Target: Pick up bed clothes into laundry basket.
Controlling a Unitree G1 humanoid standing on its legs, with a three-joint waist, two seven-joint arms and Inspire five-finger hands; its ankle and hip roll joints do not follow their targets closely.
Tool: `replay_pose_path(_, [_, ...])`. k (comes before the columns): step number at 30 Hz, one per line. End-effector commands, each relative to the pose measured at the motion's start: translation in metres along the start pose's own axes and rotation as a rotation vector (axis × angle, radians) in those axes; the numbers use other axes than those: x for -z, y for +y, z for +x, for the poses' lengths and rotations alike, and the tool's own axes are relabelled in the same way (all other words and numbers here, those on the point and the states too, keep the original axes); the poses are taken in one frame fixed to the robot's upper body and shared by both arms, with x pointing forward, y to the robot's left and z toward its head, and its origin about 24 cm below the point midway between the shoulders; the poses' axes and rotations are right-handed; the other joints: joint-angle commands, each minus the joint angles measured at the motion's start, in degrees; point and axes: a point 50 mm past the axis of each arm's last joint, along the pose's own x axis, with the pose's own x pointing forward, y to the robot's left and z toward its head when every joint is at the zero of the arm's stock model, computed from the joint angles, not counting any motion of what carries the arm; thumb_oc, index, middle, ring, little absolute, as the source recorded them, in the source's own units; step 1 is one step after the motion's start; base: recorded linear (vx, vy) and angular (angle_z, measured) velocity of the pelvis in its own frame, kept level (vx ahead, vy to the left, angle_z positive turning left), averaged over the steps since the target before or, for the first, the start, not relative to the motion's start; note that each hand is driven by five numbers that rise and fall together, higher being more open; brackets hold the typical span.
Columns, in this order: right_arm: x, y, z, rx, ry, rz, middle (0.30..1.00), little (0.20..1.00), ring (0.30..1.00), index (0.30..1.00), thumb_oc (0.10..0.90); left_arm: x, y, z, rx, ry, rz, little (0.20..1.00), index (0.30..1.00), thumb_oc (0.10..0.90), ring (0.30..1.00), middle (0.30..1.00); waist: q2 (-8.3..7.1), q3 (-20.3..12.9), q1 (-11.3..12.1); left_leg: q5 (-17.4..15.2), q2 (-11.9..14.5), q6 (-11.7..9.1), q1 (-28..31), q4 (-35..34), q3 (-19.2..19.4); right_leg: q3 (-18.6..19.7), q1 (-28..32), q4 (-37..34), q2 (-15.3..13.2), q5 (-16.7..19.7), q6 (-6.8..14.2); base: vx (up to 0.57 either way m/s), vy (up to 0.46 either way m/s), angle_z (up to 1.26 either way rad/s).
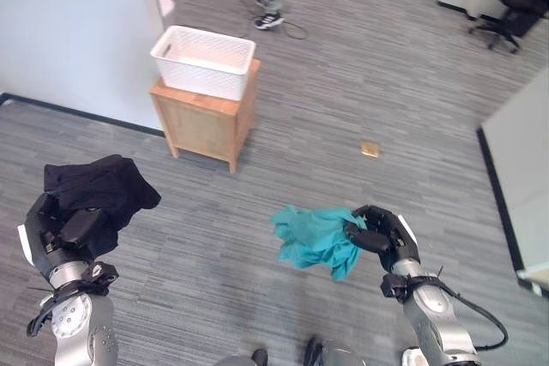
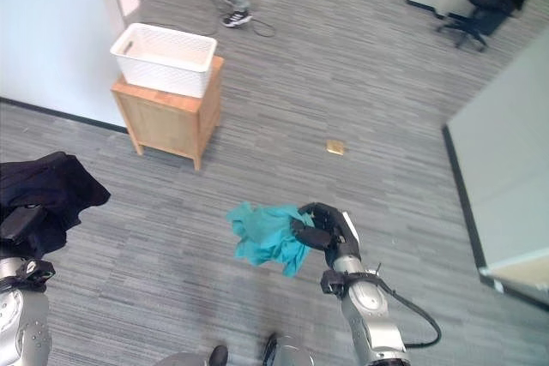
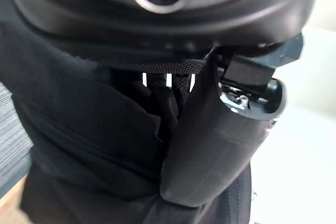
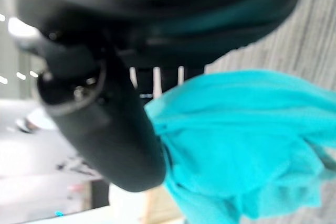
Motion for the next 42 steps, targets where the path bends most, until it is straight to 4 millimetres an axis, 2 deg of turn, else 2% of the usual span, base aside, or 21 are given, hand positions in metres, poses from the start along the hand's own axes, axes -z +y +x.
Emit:
replay_pose_path(1, [-0.063, -0.005, 0.015, 0.014, -0.292, -0.005, 0.300, 0.300, 0.300, 0.300, 0.400, -0.075, -0.026, 0.016, 0.195, -0.351, 0.029, 0.300, 0.300, 0.400, 0.300, 0.300, -1.65, -5.2, -0.6, -3.5, 12.7, -6.5, 3.8, 0.1, -0.1, 4.4, 1.5, -4.9, -5.0, 10.3, 5.7, 0.43, -0.295, 1.21])
replay_pose_path(3, [-0.070, -0.007, 0.015, 0.002, -0.326, 0.012, 0.300, 0.300, 0.300, 0.300, 0.400, -0.077, -0.024, 0.019, 0.174, -0.373, 0.035, 0.300, 0.300, 0.400, 0.300, 0.300, -2.79, -6.5, -1.1, -0.4, 18.9, -9.8, 5.5, 3.8, -1.1, 2.0, 1.5, 0.2, -3.8, 10.7, 6.3, 0.76, -0.611, 1.10])
replay_pose_path(4, [-0.069, -0.009, 0.015, 0.011, -0.323, -0.006, 0.300, 0.300, 0.300, 0.300, 0.400, -0.077, -0.019, 0.018, 0.158, -0.372, 0.062, 0.300, 0.300, 0.400, 0.300, 0.300, -2.68, -6.8, -1.8, 6.3, 21.7, -10.7, 3.9, 9.6, -1.6, 2.9, 1.7, 2.2, -2.3, 10.6, 5.9, 0.71, -0.618, 1.04])
replay_pose_path(6, [-0.077, -0.007, 0.017, 0.002, -0.358, 0.036, 0.300, 0.300, 0.300, 0.300, 0.400, -0.079, -0.013, 0.019, 0.122, -0.376, 0.052, 0.300, 0.300, 0.400, 0.300, 0.300, -4.02, -5.9, -1.3, 16.1, 23.3, -7.0, -6.9, 23.9, 1.9, 0.1, 5.5, 1.7, -0.7, 8.0, 3.2, 0.44, -0.610, 0.70])
replay_pose_path(8, [-0.091, -0.008, 0.023, 0.006, -0.404, 0.025, 0.300, 0.300, 0.300, 0.300, 0.400, -0.080, -0.011, 0.021, 0.115, -0.373, 0.062, 0.300, 0.300, 0.400, 0.300, 0.300, -5.69, -2.4, 1.1, 12.2, 18.4, -4.1, -16.4, 33.6, 3.8, -0.4, 10.3, -0.5, 2.3, 5.9, -0.7, 0.23, -0.602, 0.86])
replay_pose_path(12, [-0.105, -0.012, 0.025, 0.019, -0.451, 0.057, 0.300, 0.300, 0.300, 0.300, 0.400, -0.075, -0.013, 0.022, 0.120, -0.346, 0.019, 0.300, 0.300, 0.400, 0.300, 0.300, -5.98, -1.1, 3.2, 8.4, 12.2, -4.7, -25.3, 35.4, 7.2, -1.3, 13.9, -2.5, 3.5, 4.4, -2.4, 0.34, -0.301, -0.09])
replay_pose_path(15, [-0.114, -0.013, 0.024, 0.012, -0.477, 0.037, 0.300, 0.300, 0.300, 0.300, 0.400, -0.065, -0.013, 0.021, 0.123, -0.304, -0.015, 0.300, 0.300, 0.400, 0.300, 0.300, -4.77, -2.0, 4.9, 6.4, 7.9, -5.3, -26.2, 23.5, 12.5, -1.9, 16.9, -3.0, 5.7, 1.2, -3.4, 0.42, -0.110, -0.26])
replay_pose_path(16, [-0.117, -0.011, 0.027, 0.007, -0.483, 0.016, 0.300, 0.300, 0.300, 0.300, 0.400, -0.062, -0.015, 0.020, 0.135, -0.291, 0.005, 0.300, 0.300, 0.400, 0.300, 0.300, -3.50, -3.2, 6.4, 7.2, 4.1, -4.4, -25.1, 13.1, 13.4, -2.1, 18.9, -3.3, 8.1, -0.4, -3.5, 0.63, -0.076, -0.13])
replay_pose_path(19, [-0.121, -0.004, 0.033, -0.030, -0.482, -0.008, 0.300, 0.300, 0.300, 0.300, 0.400, -0.061, -0.012, 0.018, 0.129, -0.295, 0.030, 0.300, 0.300, 0.400, 0.300, 0.300, -2.51, -5.1, 8.6, 13.2, 0.5, -4.4, -23.9, 2.3, 13.2, -1.4, 23.5, -5.4, 10.7, -2.6, -4.2, 0.44, -0.049, -0.46])
replay_pose_path(24, [-0.129, 0.008, 0.038, -0.086, -0.494, -0.047, 0.300, 0.300, 0.300, 0.300, 0.400, -0.069, -0.001, 0.016, 0.112, -0.318, 0.128, 0.300, 0.300, 0.400, 0.300, 0.300, -4.22, -6.7, 10.0, 12.3, 0.9, -3.0, -22.8, 3.0, 16.9, -2.2, 25.2, -2.2, 10.2, -6.4, -4.4, 0.43, 0.023, -0.42])
replay_pose_path(26, [-0.140, 0.016, 0.043, -0.108, -0.524, -0.089, 0.300, 0.300, 0.300, 0.300, 0.400, -0.073, 0.003, 0.016, 0.102, -0.323, 0.161, 0.300, 0.300, 0.400, 0.300, 0.300, -5.10, -6.2, 11.6, 9.3, 1.7, -1.0, -19.3, 3.5, 16.2, -3.4, 18.7, 20.3, 8.5, 3.4, 2.4, 0.30, 0.083, -0.31])
replay_pose_path(27, [-0.140, 0.016, 0.043, -0.108, -0.524, -0.090, 0.300, 0.300, 0.300, 0.300, 0.400, -0.072, 0.003, 0.016, 0.102, -0.323, 0.160, 0.300, 0.300, 0.400, 0.300, 0.300, -5.19, -6.4, 11.7, 9.1, 1.6, -1.0, -19.3, 3.4, 16.2, -3.2, 18.4, 20.6, 8.3, 3.1, 2.6, 0.35, 0.131, -0.30])
replay_pose_path(28, [-0.152, 0.016, 0.043, -0.107, -0.561, -0.134, 0.300, 0.300, 0.300, 0.300, 0.400, -0.072, -0.003, 0.017, 0.112, -0.324, 0.137, 0.300, 0.300, 0.400, 0.300, 0.300, -2.20, -4.6, 9.6, 8.6, 4.5, -0.3, -14.4, 1.9, 14.3, -2.8, 10.0, 34.9, 8.8, 9.6, 5.6, 0.36, 0.114, -0.18])
replay_pose_path(30, [-0.161, 0.014, 0.045, -0.095, -0.589, -0.121, 0.300, 0.300, 0.300, 0.300, 0.400, -0.072, -0.008, 0.018, 0.129, -0.329, 0.130, 0.300, 0.300, 0.400, 0.300, 0.300, -1.19, -4.0, 8.6, 8.5, 4.8, -0.2, -12.9, 1.1, 13.3, -3.6, 7.3, 38.2, 7.7, 8.0, 4.6, 0.29, 0.061, 0.37])
replay_pose_path(31, [-0.171, 0.016, 0.045, -0.099, -0.621, -0.105, 0.300, 0.300, 0.300, 0.300, 0.400, -0.071, -0.014, 0.019, 0.152, -0.328, 0.122, 0.300, 0.300, 0.400, 0.300, 0.300, -0.72, -4.2, 8.1, 8.4, 5.1, 0.0, -11.4, 0.2, 11.9, -4.2, 5.5, 37.9, 6.6, 7.0, 3.2, 0.37, -0.058, 0.74])
replay_pose_path(33, [-0.213, 0.009, 0.045, -0.083, -0.719, -0.192, 0.300, 0.300, 0.300, 0.300, 0.400, -0.075, -0.022, 0.023, 0.189, -0.333, 0.070, 0.300, 0.300, 0.400, 0.300, 0.300, -2.12, -4.9, 8.0, 6.6, 5.1, -1.2, -8.0, -1.3, 9.7, -5.0, 4.9, 24.7, 0.2, 5.1, 0.9, 0.53, -0.195, 0.46])
replay_pose_path(34, [-0.230, 0.005, 0.044, -0.067, -0.756, -0.222, 0.300, 0.300, 0.300, 0.300, 0.400, -0.074, -0.024, 0.024, 0.195, -0.326, 0.055, 0.300, 0.300, 0.400, 0.300, 0.300, -2.81, -4.9, 7.5, 5.9, 4.7, -2.1, -7.2, -1.6, 8.4, -4.4, 6.2, 16.4, -0.2, 4.7, 0.6, 0.43, -0.250, 0.56])
replay_pose_path(35, [-0.247, 0.002, 0.043, -0.044, -0.790, -0.283, 0.300, 0.300, 0.300, 0.300, 0.400, -0.071, -0.028, 0.026, 0.200, -0.318, 0.050, 0.300, 0.300, 0.400, 0.300, 0.300, -3.71, -4.9, 6.8, 5.6, 4.5, -2.9, -7.0, -2.1, 7.0, -1.9, 7.8, 6.1, 1.0, 5.0, 0.6, 0.29, -0.192, 0.88])
replay_pose_path(36, [-0.262, -0.007, 0.034, -0.021, -0.815, -0.356, 0.300, 0.300, 0.300, 0.300, 0.400, -0.071, -0.034, 0.029, 0.223, -0.305, 0.038, 0.300, 0.300, 0.400, 0.300, 0.300, -5.07, -5.3, 6.3, 5.9, 3.0, -2.9, -8.0, -1.6, 4.5, 2.6, 10.4, 5.5, 2.8, 4.4, 1.1, 0.21, -0.188, 1.14])
replay_pose_path(40, [-0.330, 0.024, 0.018, -0.107, -0.992, -0.608, 0.300, 0.300, 0.300, 0.300, 0.400, -0.064, -0.024, 0.024, 0.232, -0.283, 0.061, 0.300, 0.300, 0.400, 0.300, 0.300, -7.28, -7.0, 8.9, 5.3, 3.7, -4.0, -7.1, -2.5, 5.2, -0.5, 13.4, 1.1, 2.5, 5.9, 1.3, 0.21, -0.146, 0.59])
replay_pose_path(42, [-0.374, 0.032, 0.024, -0.027, -0.938, -0.921, 0.300, 0.300, 0.300, 0.300, 0.400, -0.057, -0.015, 0.023, 0.240, -0.230, 0.073, 0.300, 0.300, 0.400, 0.300, 0.300, -8.84, -8.0, 9.5, 5.3, 4.5, -5.0, -7.3, -3.5, 4.2, -2.1, 14.9, -2.4, 3.3, 5.2, 0.6, 0.23, -0.140, 0.11])
